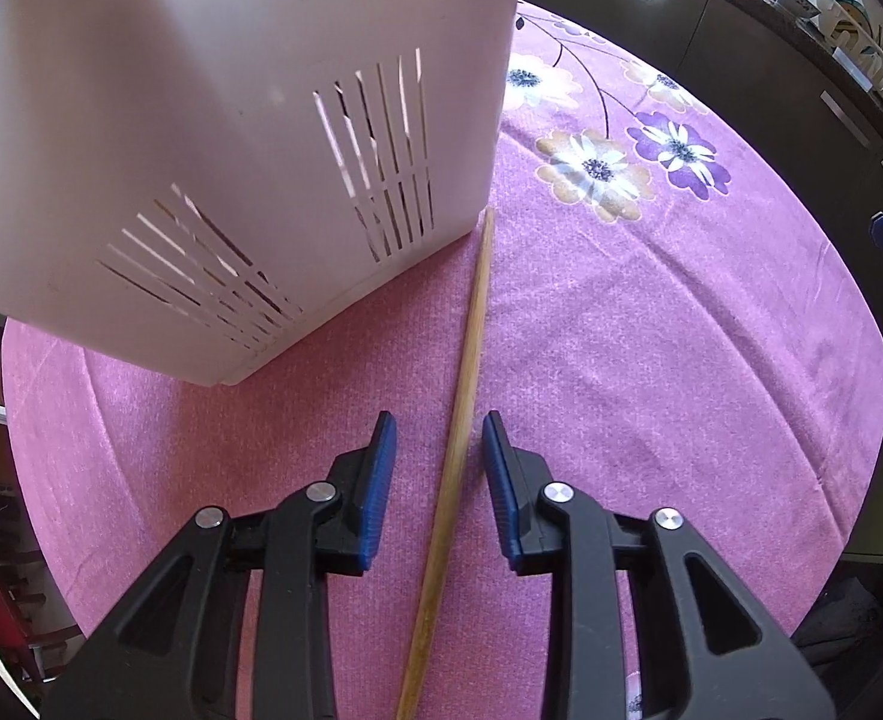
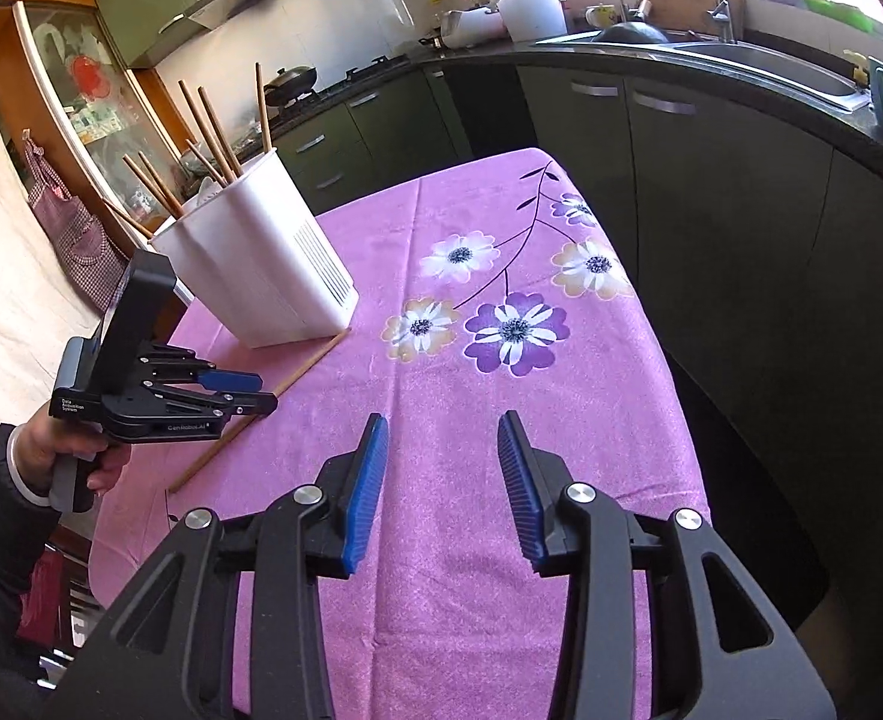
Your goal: Organize utensils
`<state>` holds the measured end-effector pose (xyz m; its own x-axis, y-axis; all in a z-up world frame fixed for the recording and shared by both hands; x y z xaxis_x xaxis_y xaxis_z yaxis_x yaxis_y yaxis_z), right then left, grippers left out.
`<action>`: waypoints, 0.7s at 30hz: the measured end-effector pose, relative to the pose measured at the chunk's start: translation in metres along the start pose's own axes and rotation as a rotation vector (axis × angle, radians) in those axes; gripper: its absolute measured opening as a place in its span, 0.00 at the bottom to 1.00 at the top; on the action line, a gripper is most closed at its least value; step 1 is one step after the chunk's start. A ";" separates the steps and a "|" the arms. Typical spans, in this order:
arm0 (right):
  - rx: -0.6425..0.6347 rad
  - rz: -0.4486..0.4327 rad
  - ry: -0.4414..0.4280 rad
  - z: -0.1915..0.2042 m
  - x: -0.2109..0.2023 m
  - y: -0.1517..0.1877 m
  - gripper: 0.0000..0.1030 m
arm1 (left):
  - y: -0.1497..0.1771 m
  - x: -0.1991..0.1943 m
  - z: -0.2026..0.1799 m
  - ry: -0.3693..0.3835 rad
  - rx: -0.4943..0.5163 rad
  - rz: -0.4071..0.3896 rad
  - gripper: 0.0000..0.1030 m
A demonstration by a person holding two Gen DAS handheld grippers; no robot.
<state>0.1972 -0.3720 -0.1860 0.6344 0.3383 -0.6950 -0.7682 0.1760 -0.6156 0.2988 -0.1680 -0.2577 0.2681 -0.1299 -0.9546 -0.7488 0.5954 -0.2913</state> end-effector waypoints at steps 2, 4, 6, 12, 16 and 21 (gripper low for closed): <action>0.009 0.006 0.001 -0.001 0.000 0.000 0.39 | -0.003 0.002 -0.005 0.031 0.000 0.010 0.10; 0.022 0.002 0.001 -0.003 -0.001 -0.001 0.39 | -0.006 0.003 -0.009 0.027 0.009 0.016 0.08; 0.028 -0.003 0.001 -0.005 -0.004 0.000 0.39 | -0.007 0.004 -0.010 0.019 0.013 0.019 0.08; 0.037 -0.031 -0.004 -0.008 -0.020 0.000 0.39 | -0.006 -0.003 -0.013 0.033 -0.027 0.016 0.08; 0.038 -0.058 -0.007 -0.007 -0.033 0.000 0.39 | 0.001 -0.024 -0.018 0.037 -0.020 -0.016 0.07; 0.024 -0.084 -0.019 0.001 -0.049 0.004 0.39 | 0.013 -0.065 -0.022 0.036 -0.012 -0.088 0.07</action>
Point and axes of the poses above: each gripper's, at about its wrist camera, not at the fingertips, and x roughly the way its jaws point, z to its left, y to its underside, the point moved 8 cm from there along x, roughly the way its jaws point, and after that the axes turned 3 degrees about x, right-handed, at the moved point
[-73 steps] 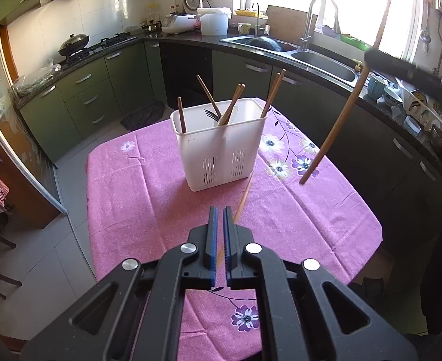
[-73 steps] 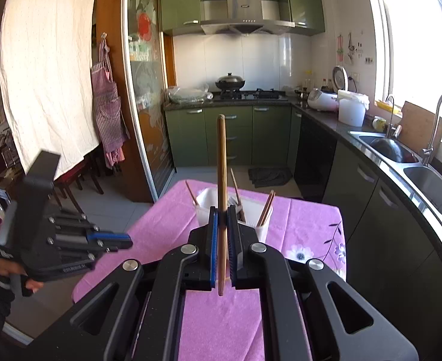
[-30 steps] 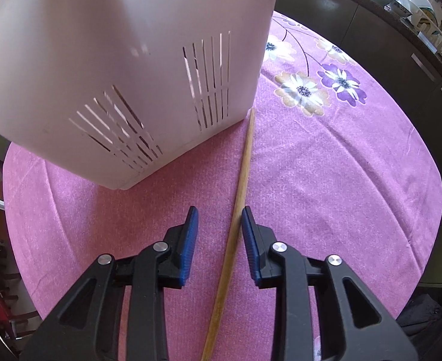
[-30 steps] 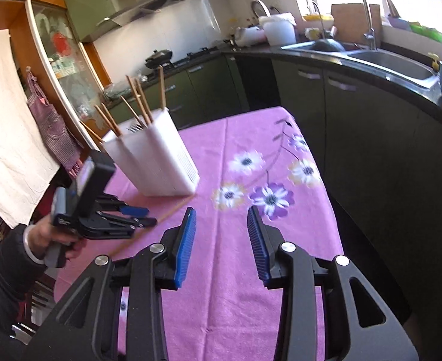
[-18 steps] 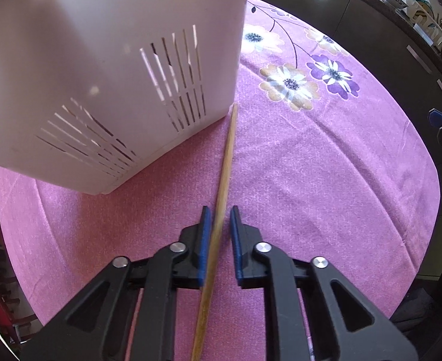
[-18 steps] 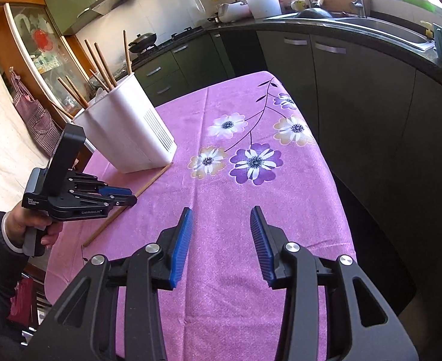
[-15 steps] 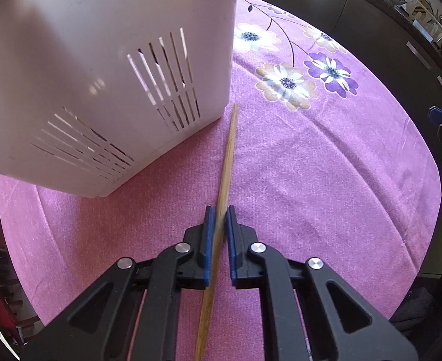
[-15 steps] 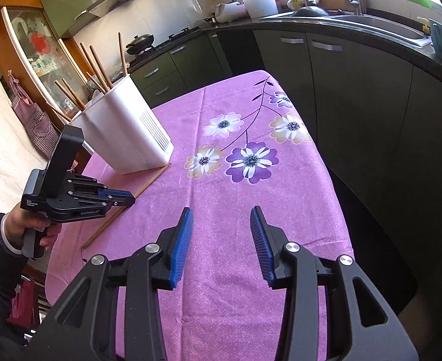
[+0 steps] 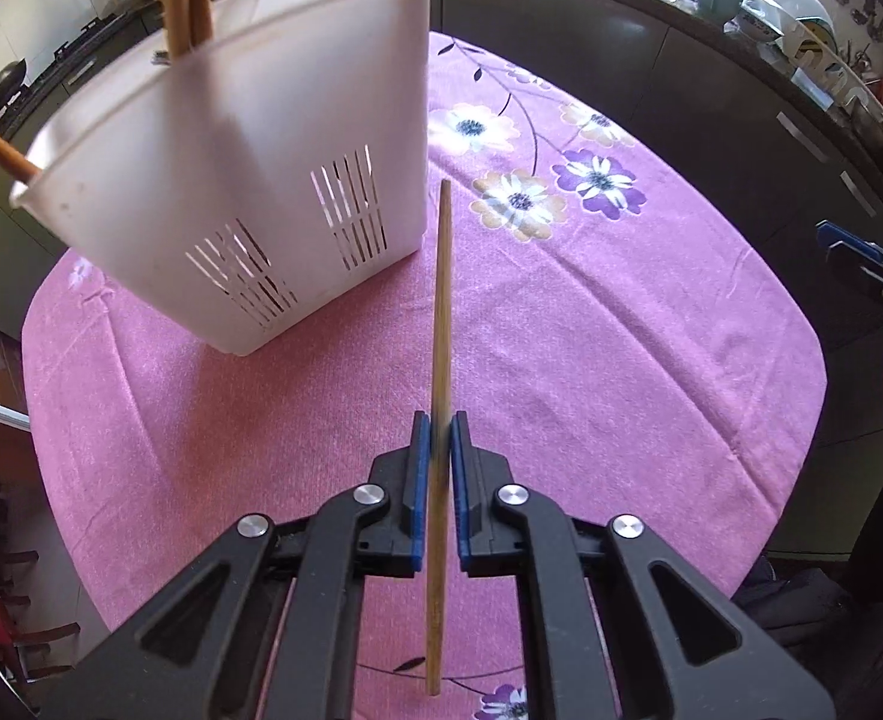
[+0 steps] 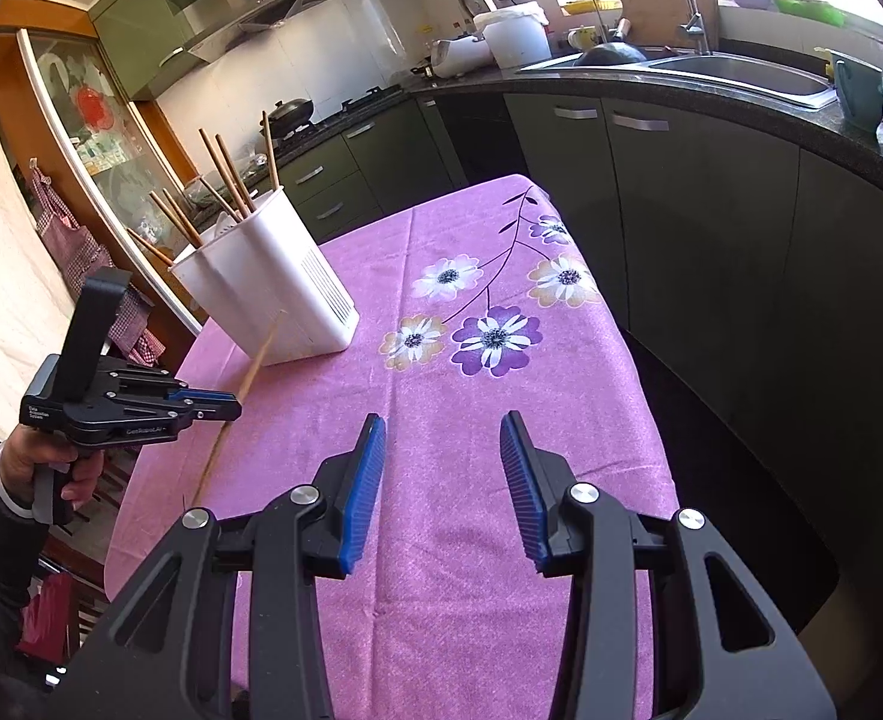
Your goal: Organize utensils
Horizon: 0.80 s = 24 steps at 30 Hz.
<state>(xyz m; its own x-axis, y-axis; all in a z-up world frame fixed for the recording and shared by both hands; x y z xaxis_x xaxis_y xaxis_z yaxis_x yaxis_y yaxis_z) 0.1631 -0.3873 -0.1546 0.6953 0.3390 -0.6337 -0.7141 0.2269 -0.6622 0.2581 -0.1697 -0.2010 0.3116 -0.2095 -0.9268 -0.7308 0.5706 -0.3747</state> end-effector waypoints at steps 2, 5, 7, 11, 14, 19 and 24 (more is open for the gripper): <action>-0.007 -0.010 -0.006 0.004 -0.006 0.001 0.39 | 0.004 -0.019 -0.005 0.001 -0.001 -0.035 0.07; -0.020 -0.025 -0.018 0.011 -0.016 0.004 0.39 | 0.016 -0.050 -0.006 -0.009 -0.005 -0.088 0.07; -0.029 -0.035 -0.021 0.015 -0.022 0.004 0.39 | 0.021 -0.069 -0.006 -0.015 -0.009 -0.122 0.07; -0.040 -0.051 -0.025 0.020 -0.032 0.006 0.39 | 0.032 -0.101 -0.005 -0.025 -0.012 -0.172 0.07; -0.047 -0.058 -0.029 0.023 -0.037 0.007 0.39 | 0.040 -0.118 -0.008 -0.029 -0.015 -0.198 0.07; -0.055 -0.057 -0.032 0.025 -0.040 0.010 0.39 | 0.041 -0.123 -0.008 -0.028 -0.028 -0.222 0.07; -0.049 -0.054 -0.031 0.023 -0.038 0.011 0.39 | 0.030 -0.141 -0.003 -0.033 -0.046 -0.250 0.07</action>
Point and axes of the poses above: each gripper's, at about its wrist camera, not at the fingertips, and x roughly the way its jaws point, z to its left, y to its underside, the point moved 8 cm from there along x, roughly the way its jaws point, and after that the axes turned 3 degrees about x, right-handed, at the moved point
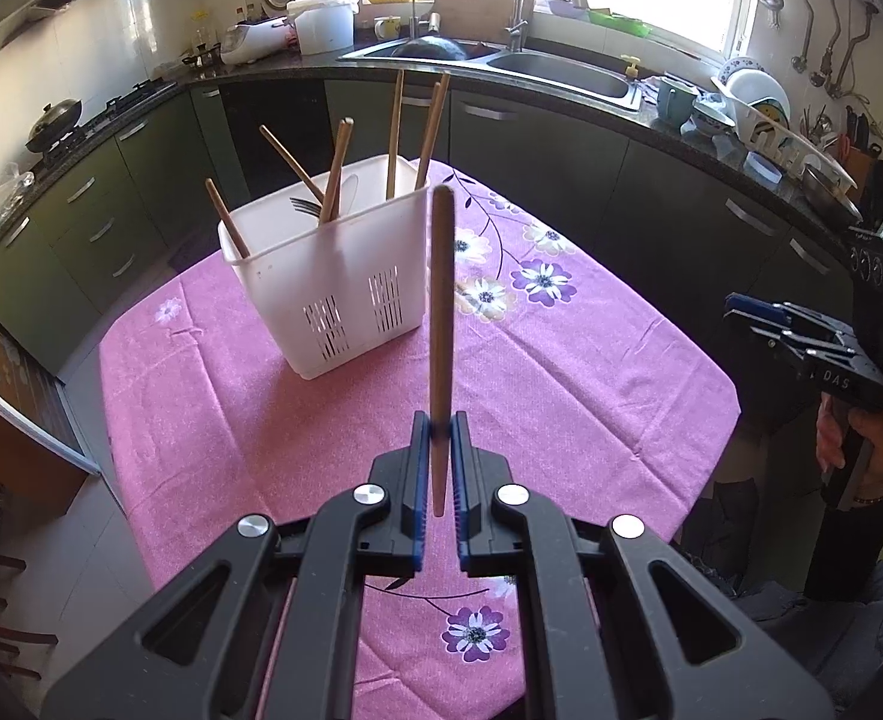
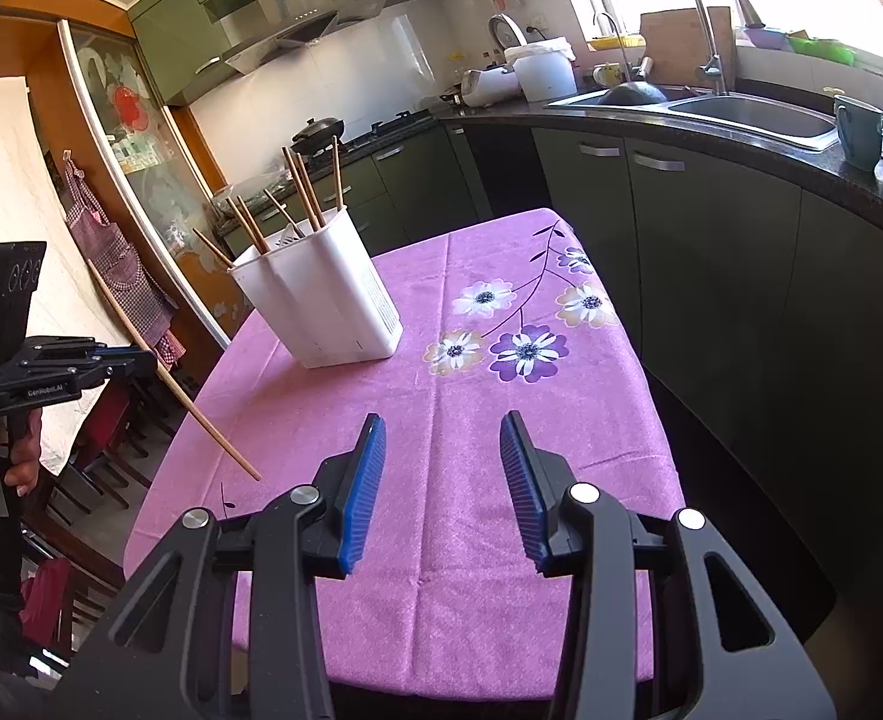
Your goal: Organize utensils
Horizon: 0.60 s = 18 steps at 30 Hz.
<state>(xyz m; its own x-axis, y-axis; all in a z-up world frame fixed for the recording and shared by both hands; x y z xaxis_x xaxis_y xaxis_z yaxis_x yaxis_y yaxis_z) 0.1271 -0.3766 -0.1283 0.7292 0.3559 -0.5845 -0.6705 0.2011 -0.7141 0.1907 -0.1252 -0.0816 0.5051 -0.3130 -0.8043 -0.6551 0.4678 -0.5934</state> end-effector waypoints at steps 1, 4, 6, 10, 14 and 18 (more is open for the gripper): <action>0.003 0.001 0.000 -0.001 0.001 0.000 0.39 | -0.005 -0.004 0.002 -0.004 -0.003 -0.005 0.07; 0.013 0.006 0.001 -0.006 0.003 0.001 0.39 | -0.024 -0.020 0.009 -0.009 -0.021 -0.033 0.07; 0.023 0.011 0.002 -0.010 0.006 0.003 0.39 | -0.041 -0.034 0.015 -0.023 -0.030 -0.060 0.07; 0.041 0.019 0.002 -0.017 0.009 0.004 0.39 | -0.080 -0.064 0.032 -0.058 -0.059 -0.133 0.07; 0.057 0.018 0.003 -0.025 0.010 0.004 0.39 | -0.118 -0.089 0.049 -0.113 -0.084 -0.224 0.07; 0.072 0.020 0.006 -0.033 0.011 0.005 0.39 | -0.147 -0.093 0.066 -0.191 -0.095 -0.283 0.07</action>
Point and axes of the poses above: each gripper's, at about its wrist camera, not at the fingertips, and x roughly the way its jaws point, z to its left, y to its underside, the point moved 8 cm from there along x, roughly the way its jaws point, and after that the axes turned 3 degrees about x, right-handed, at the moved point
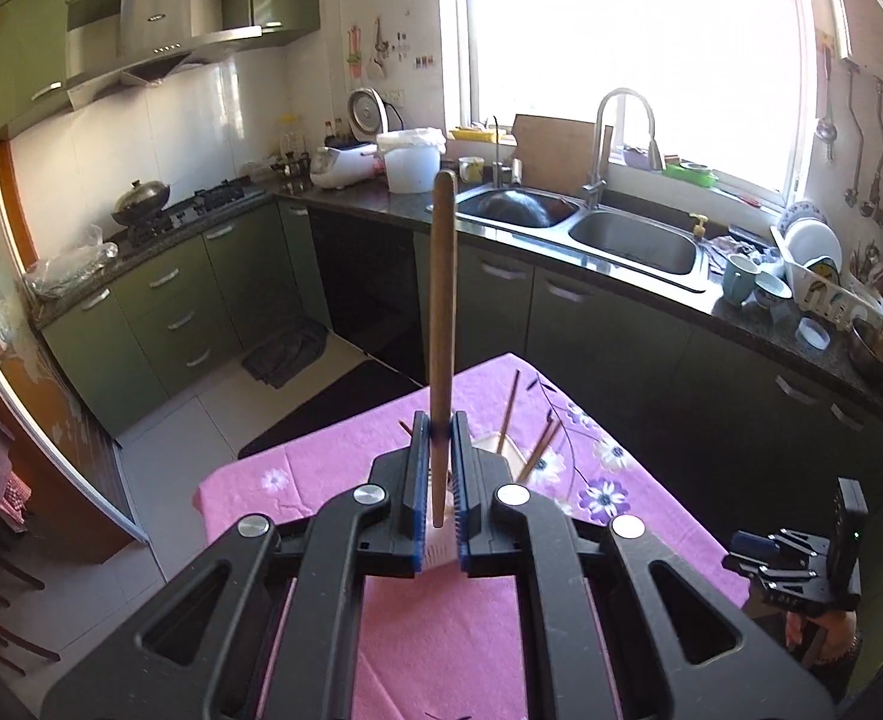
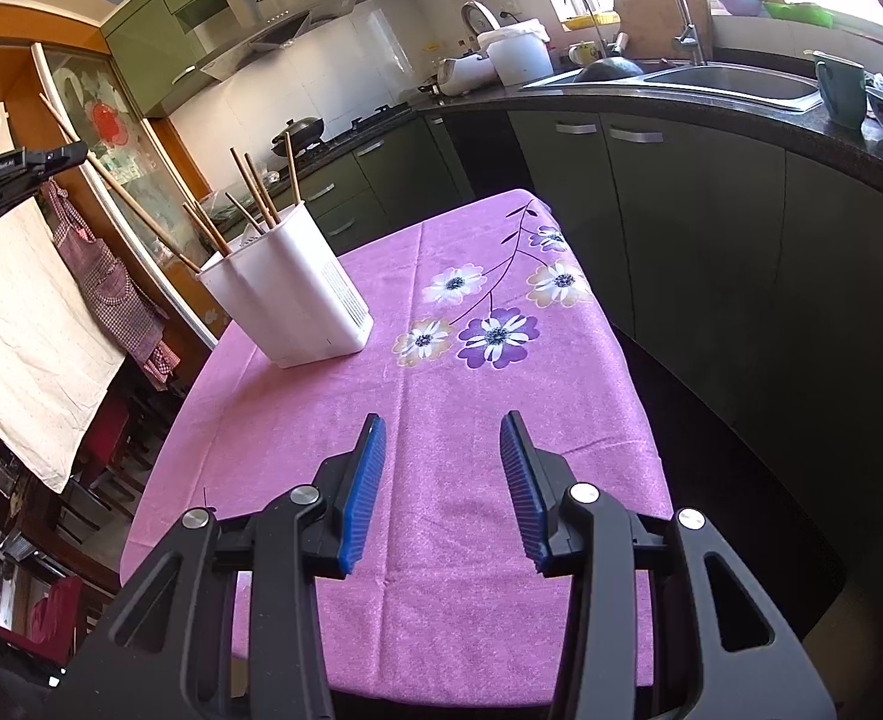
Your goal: Organize utensils
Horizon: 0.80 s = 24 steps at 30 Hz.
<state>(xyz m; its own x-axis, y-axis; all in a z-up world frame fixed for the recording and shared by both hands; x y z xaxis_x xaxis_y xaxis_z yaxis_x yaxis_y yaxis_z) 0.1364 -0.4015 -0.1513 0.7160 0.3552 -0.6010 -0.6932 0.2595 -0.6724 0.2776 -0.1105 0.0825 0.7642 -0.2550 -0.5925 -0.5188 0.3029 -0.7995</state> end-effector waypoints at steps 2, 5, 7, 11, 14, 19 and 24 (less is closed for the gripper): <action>0.006 0.003 0.000 -0.003 0.001 0.000 0.39 | -0.005 0.014 0.003 -0.012 -0.006 0.008 0.07; 0.015 0.007 0.001 -0.007 0.002 0.000 0.39 | 0.002 0.041 0.007 -0.022 -0.031 0.049 0.07; 0.020 0.009 0.005 -0.009 0.003 0.000 0.39 | 0.012 0.059 0.010 -0.023 -0.053 0.087 0.07; 0.027 0.014 0.009 -0.013 0.007 -0.001 0.39 | 0.030 0.087 0.016 -0.024 -0.081 0.140 0.07; 0.025 0.022 0.007 -0.011 0.010 0.000 0.39 | 0.045 0.102 0.017 -0.022 -0.087 0.172 0.10; 0.016 0.028 0.005 -0.006 0.012 0.001 0.39 | 0.057 0.108 0.020 -0.013 -0.103 0.169 0.18; 0.002 0.019 -0.004 0.004 0.010 0.000 0.40 | 0.046 0.061 0.015 -0.026 -0.107 0.036 0.39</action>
<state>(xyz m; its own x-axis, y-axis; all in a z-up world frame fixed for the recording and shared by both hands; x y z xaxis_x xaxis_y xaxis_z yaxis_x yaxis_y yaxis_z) 0.1427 -0.3948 -0.1559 0.7023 0.3632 -0.6122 -0.7069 0.2544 -0.6600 0.3060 -0.0978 0.0107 0.7533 -0.2219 -0.6192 -0.5828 0.2110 -0.7847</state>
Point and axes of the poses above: each gripper's, at about its wrist camera, not at the fingertips, and x roughly the way its jaws point, z to its left, y to its underside, the point moved 8 cm from there along x, roughly the way its jaws point, and after that the axes turned 3 degrees about x, right-handed, at the moved point
